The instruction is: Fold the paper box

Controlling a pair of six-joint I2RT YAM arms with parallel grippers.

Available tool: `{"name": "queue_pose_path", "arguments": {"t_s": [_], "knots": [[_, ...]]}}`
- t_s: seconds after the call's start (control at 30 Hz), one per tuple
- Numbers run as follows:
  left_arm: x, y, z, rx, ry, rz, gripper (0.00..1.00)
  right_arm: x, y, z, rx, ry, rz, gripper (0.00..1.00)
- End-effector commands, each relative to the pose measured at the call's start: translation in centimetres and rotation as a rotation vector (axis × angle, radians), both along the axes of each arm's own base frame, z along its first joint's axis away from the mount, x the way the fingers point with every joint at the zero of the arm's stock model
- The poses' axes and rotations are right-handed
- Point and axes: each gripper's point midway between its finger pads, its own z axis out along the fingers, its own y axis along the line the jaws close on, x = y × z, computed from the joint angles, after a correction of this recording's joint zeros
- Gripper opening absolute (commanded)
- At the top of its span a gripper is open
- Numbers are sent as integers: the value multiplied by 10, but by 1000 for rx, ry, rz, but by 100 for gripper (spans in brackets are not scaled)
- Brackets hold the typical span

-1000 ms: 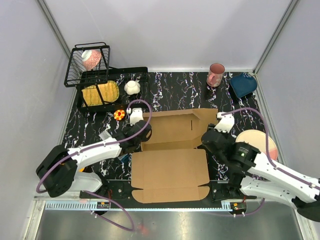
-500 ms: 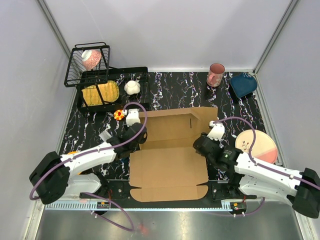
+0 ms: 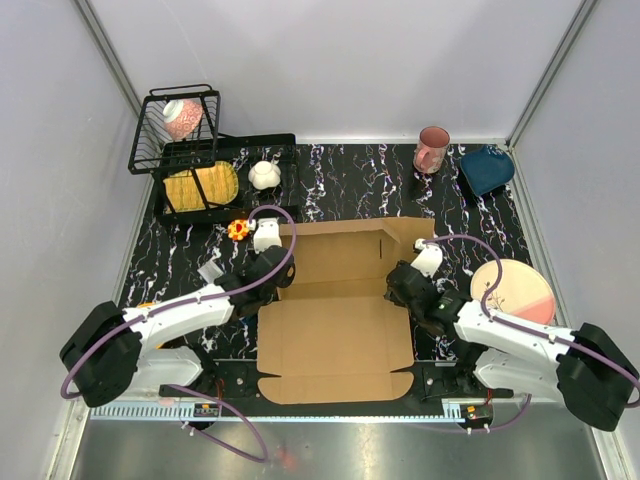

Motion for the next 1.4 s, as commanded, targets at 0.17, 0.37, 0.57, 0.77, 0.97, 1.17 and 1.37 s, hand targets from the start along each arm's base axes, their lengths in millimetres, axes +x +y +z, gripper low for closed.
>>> {"name": "queue_pose_path", "arguments": {"t_s": [0.17, 0.37, 0.57, 0.77, 0.97, 1.17, 1.37], "knots": [[13, -10, 17, -31, -54, 1, 0, 18, 25, 22, 47, -83, 92, 27], [15, -14, 14, -19, -44, -8, 0, 19, 34, 34, 71, -119, 159, 9], [18, -26, 11, 0, -12, -36, 0, 16, 55, 28, 63, -97, 269, 8], [20, -33, 11, 3, -1, -46, 0, 11, 70, 11, 19, -25, 342, 11], [21, -29, 11, 24, -2, -34, 0, 9, 55, 34, 7, -65, 308, 42], [21, -29, 8, 36, 3, -28, 0, 4, 33, 101, 29, -173, 277, 68], [21, -26, 5, 44, 10, -23, 0, -7, 5, 171, 56, -306, 253, 79]]}}
